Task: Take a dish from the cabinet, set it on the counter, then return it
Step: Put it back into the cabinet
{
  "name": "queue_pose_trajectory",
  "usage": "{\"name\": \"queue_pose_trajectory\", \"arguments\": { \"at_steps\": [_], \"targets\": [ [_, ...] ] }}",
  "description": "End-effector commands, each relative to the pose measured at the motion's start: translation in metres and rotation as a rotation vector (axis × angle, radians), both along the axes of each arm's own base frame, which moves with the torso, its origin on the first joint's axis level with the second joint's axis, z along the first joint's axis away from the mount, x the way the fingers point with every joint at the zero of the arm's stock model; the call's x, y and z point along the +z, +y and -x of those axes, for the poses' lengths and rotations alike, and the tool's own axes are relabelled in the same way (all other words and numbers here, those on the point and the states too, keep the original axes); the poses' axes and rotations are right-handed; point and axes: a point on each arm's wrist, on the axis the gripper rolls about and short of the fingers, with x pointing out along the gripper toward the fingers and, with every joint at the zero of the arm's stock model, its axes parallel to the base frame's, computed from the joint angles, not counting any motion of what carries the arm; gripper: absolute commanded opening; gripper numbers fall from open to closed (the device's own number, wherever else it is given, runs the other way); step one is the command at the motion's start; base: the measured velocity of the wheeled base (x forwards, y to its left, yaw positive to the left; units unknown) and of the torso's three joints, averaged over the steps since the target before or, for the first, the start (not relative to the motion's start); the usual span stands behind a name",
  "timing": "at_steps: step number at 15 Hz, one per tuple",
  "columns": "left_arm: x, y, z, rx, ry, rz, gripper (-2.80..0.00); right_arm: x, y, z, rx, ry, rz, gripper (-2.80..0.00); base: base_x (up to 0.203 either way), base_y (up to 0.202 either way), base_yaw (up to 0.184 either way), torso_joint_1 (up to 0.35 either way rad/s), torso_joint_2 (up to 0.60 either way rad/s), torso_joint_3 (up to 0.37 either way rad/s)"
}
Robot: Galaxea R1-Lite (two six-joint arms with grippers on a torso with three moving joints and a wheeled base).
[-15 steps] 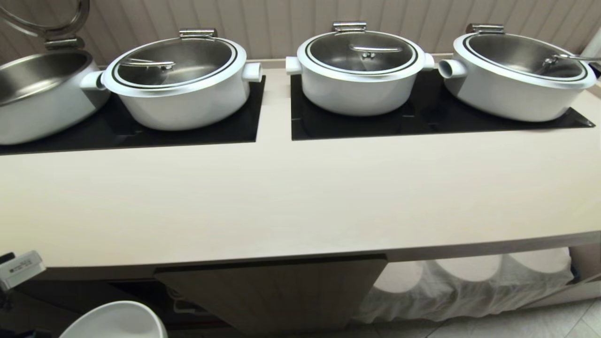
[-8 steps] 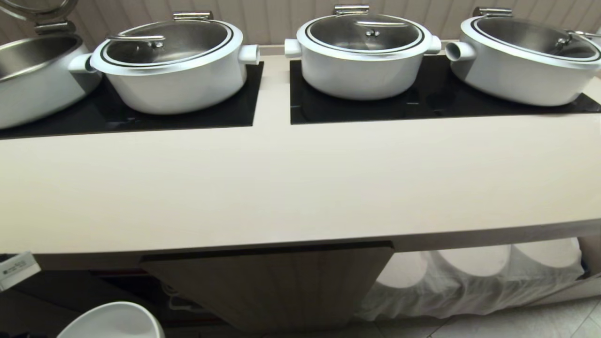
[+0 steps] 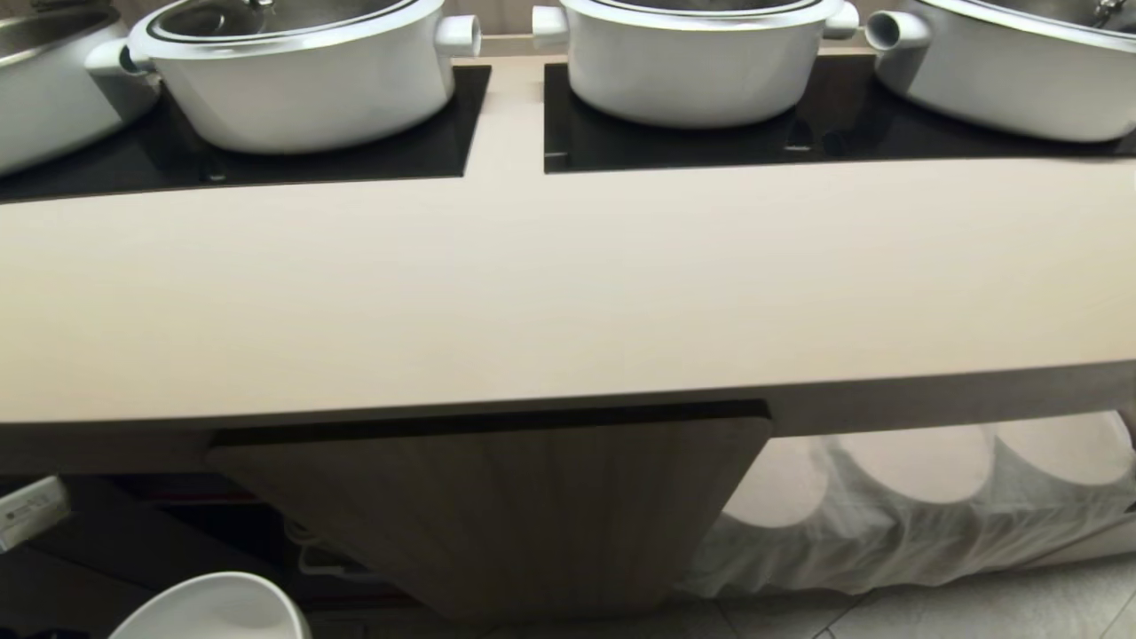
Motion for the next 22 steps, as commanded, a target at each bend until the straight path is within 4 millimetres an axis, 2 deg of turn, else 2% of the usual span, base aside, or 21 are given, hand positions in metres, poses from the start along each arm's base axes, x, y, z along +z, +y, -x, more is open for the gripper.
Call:
{"name": "queue_pose_trajectory", "arguments": {
  "at_steps": [1, 14, 22],
  "targets": [
    [-0.0003, 0.0000, 0.0003, 0.002, 0.008, 0.001, -2.80, 0.0000, 0.0000, -0.0001, 0.001, 0.002, 0.000, -2.80, 0.000, 0.000, 0.000, -0.232, 0.52, 0.294],
    [0.0000, -0.0001, 0.0002, 0.001, 0.006, 0.001, -2.80, 0.0000, 0.0000, -0.0001, 0.001, 0.002, 0.000, -2.80, 0.000, 0.000, 0.000, -0.196, 0.49, 0.286],
    [0.0000, -0.0002, 0.0003, 0.018, 0.011, 0.007, -2.80, 0.0000, 0.0000, -0.0001, 0.001, 0.002, 0.000, -2.80, 0.000, 0.000, 0.000, -0.121, 0.40, 0.275]
  ]
}}
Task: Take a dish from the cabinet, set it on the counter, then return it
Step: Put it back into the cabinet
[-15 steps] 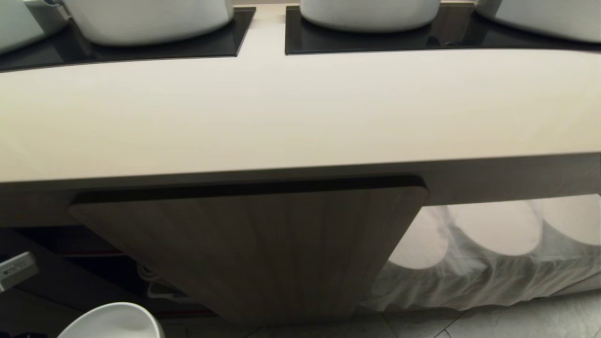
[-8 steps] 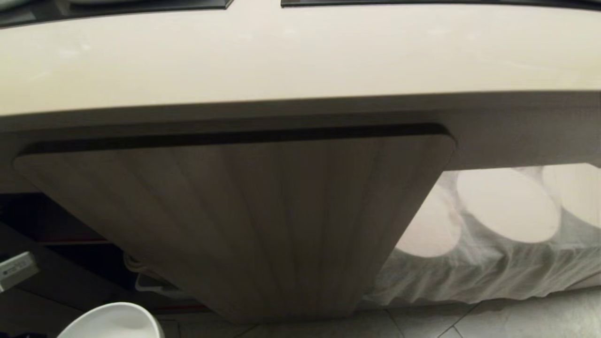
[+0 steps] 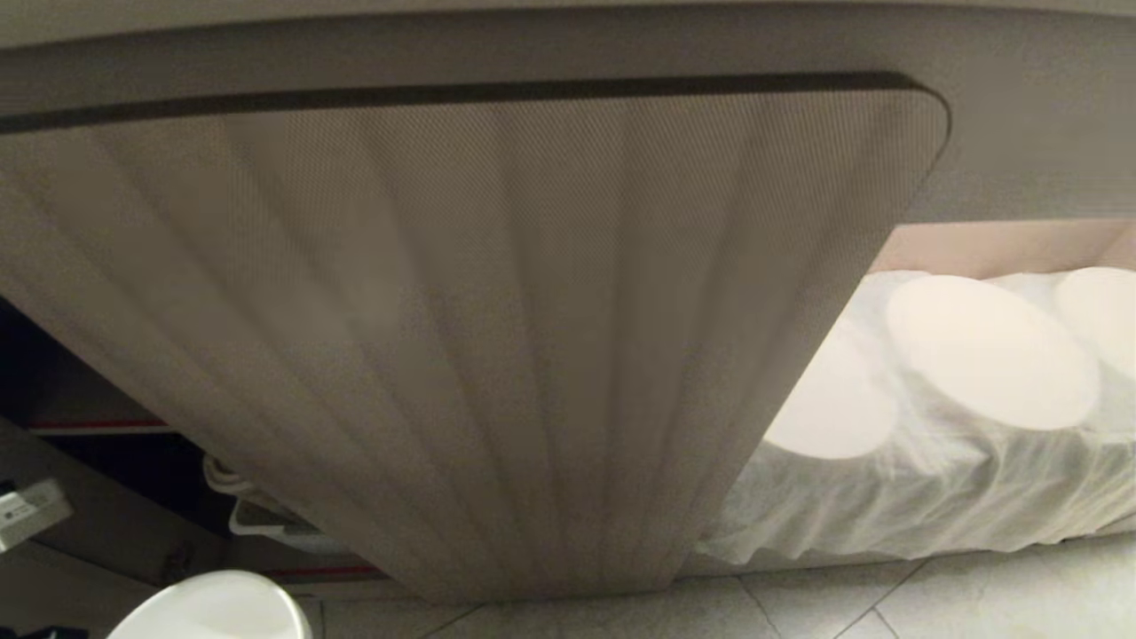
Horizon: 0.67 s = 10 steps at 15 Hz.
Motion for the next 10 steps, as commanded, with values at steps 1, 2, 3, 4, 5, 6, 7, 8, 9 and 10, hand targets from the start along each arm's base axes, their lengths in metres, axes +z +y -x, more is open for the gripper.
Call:
{"name": "queue_pose_trajectory", "arguments": {
  "at_steps": [1, 2, 3, 4, 5, 6, 7, 8, 9, 10],
  "targets": [
    [-0.0004, 0.0000, 0.0001, 0.003, 0.008, 0.001, -2.80, 0.0000, 0.0000, -0.0001, 0.000, 0.002, 0.000, -2.80, 0.000, 0.000, 0.000, -0.022, 0.10, 0.077],
    [-0.0004, 0.0000, 0.0001, 0.003, 0.008, 0.001, -2.80, 0.0000, 0.0000, -0.0001, 0.000, 0.002, 0.000, -2.80, 0.000, 0.000, 0.000, -0.014, 0.05, 0.034],
    [-0.0004, 0.0000, 0.0001, 0.003, 0.008, 0.001, -2.80, 0.0000, 0.0000, -0.0001, 0.000, 0.002, 0.000, -2.80, 0.000, 0.000, 0.000, -0.002, 0.03, 0.032],
    [-0.0004, 0.0000, 0.0001, 0.003, 0.008, 0.001, -2.80, 0.0000, 0.0000, -0.0001, 0.000, 0.002, 0.000, -2.80, 0.000, 0.000, 0.000, 0.000, 0.00, 0.000],
    [-0.0004, 0.0001, 0.0003, 0.003, 0.007, 0.000, -2.80, 0.0000, 0.0000, -0.0001, 0.000, 0.002, 0.000, -2.80, 0.000, 0.000, 0.000, 0.000, 0.00, 0.000],
    [-0.0004, 0.0001, 0.0002, 0.003, 0.007, -0.001, -2.80, 0.0000, 0.0000, -0.0001, 0.000, 0.002, 0.000, -2.80, 0.000, 0.000, 0.000, 0.000, 0.00, 0.000],
    [-0.0003, 0.0001, 0.0005, 0.003, 0.006, 0.001, -2.80, 0.0000, 0.0000, -0.0001, 0.000, 0.002, 0.000, -2.80, 0.000, 0.000, 0.000, 0.000, 0.00, 0.000],
    [-0.0003, 0.0001, 0.0005, 0.003, 0.006, 0.001, -2.80, 0.0000, 0.0000, -0.0001, 0.000, 0.002, 0.000, -2.80, 0.000, 0.000, 0.000, 0.000, 0.00, 0.000],
    [-0.0003, 0.0001, 0.0005, 0.003, 0.006, 0.001, -2.80, 0.0000, 0.0000, -0.0001, 0.000, 0.002, 0.000, -2.80, 0.000, 0.000, 0.000, 0.000, 0.00, 0.000],
    [-0.0003, 0.0002, 0.0004, 0.004, 0.006, 0.001, -2.80, 0.0000, 0.0000, -0.0001, 0.000, 0.002, 0.000, -2.80, 0.000, 0.000, 0.000, 0.000, 0.00, 0.000]
  ]
}}
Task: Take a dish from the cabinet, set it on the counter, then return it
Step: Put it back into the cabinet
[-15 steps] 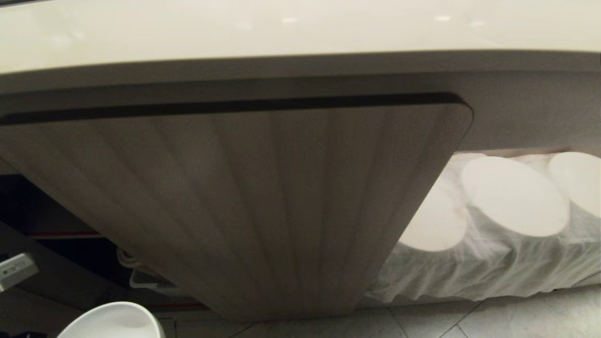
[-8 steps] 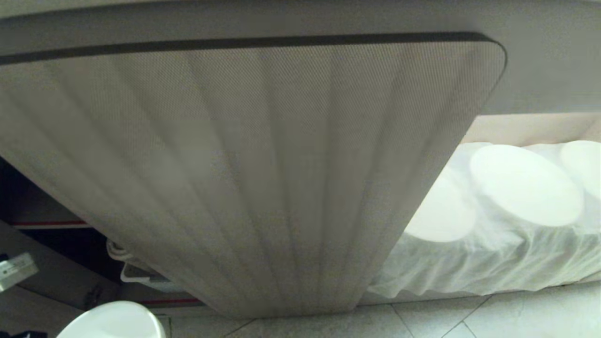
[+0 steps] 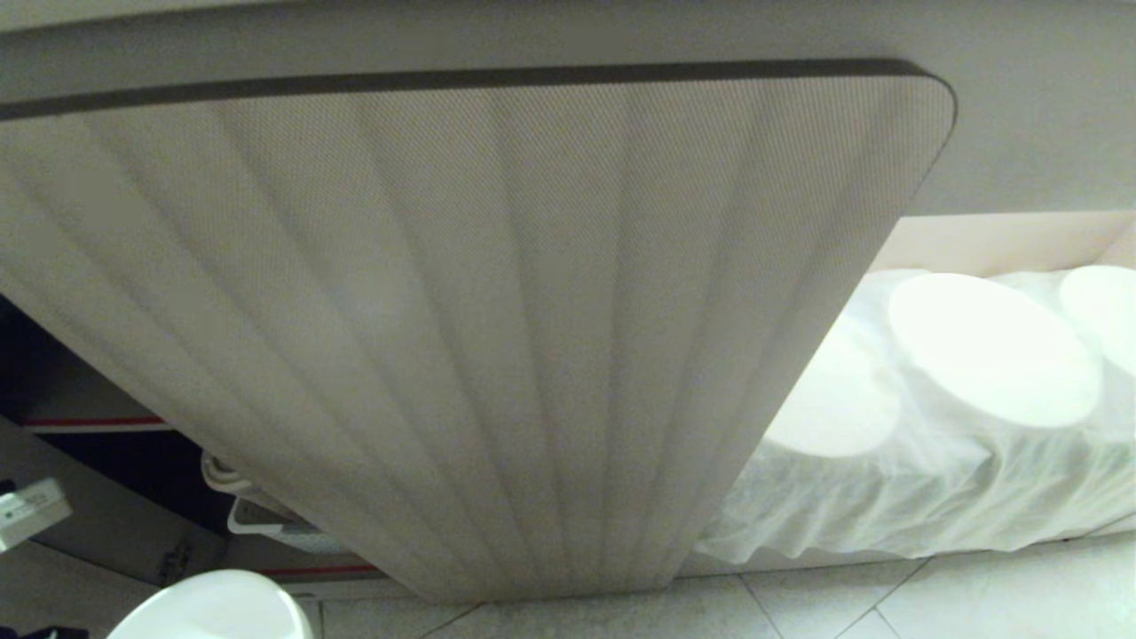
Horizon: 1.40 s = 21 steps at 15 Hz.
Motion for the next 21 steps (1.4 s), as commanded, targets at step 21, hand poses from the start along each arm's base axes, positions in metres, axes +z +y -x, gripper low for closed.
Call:
{"name": "queue_pose_trajectory", "arguments": {
  "at_steps": [21],
  "targets": [
    [0.004, 0.008, 0.035, 0.028, -0.012, 0.013, -2.80, 0.000, 0.000, 0.000, 0.000, 0.000, 0.001, -2.80, 0.000, 0.000, 0.000, 0.000, 0.00, 0.000]
  ]
}}
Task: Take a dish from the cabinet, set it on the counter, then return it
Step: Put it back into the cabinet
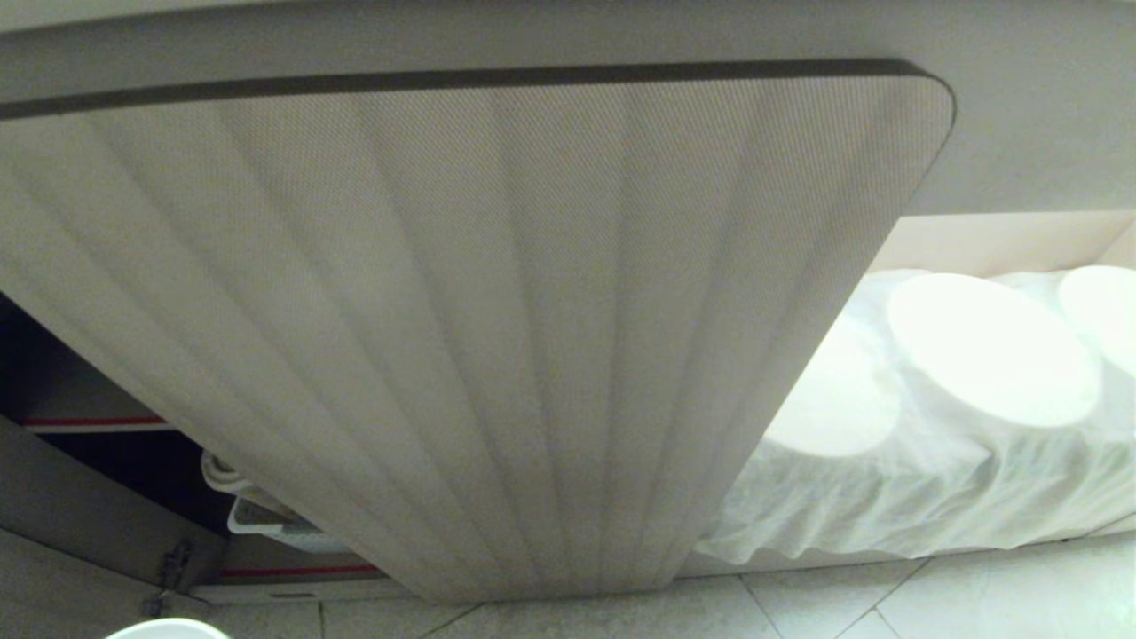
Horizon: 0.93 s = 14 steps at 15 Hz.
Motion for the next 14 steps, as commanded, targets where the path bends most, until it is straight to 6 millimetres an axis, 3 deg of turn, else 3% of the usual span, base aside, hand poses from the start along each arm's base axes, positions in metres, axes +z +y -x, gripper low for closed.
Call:
{"name": "queue_pose_trajectory", "arguments": {
  "at_steps": [1, 14],
  "targets": [
    [-0.0001, 0.0006, 0.0023, 0.002, -0.001, 0.002, -2.80, 0.0000, 0.0000, 0.0000, 0.000, 0.000, 0.000, -2.80, 0.000, 0.000, 0.000, 0.000, 0.00, 0.000],
    [-0.0006, 0.0003, 0.0014, 0.003, 0.006, 0.001, -2.80, 0.0000, 0.0000, 0.0000, 0.000, 0.000, 0.000, -2.80, 0.000, 0.000, 0.000, 0.000, 0.00, 0.000]
  ]
}}
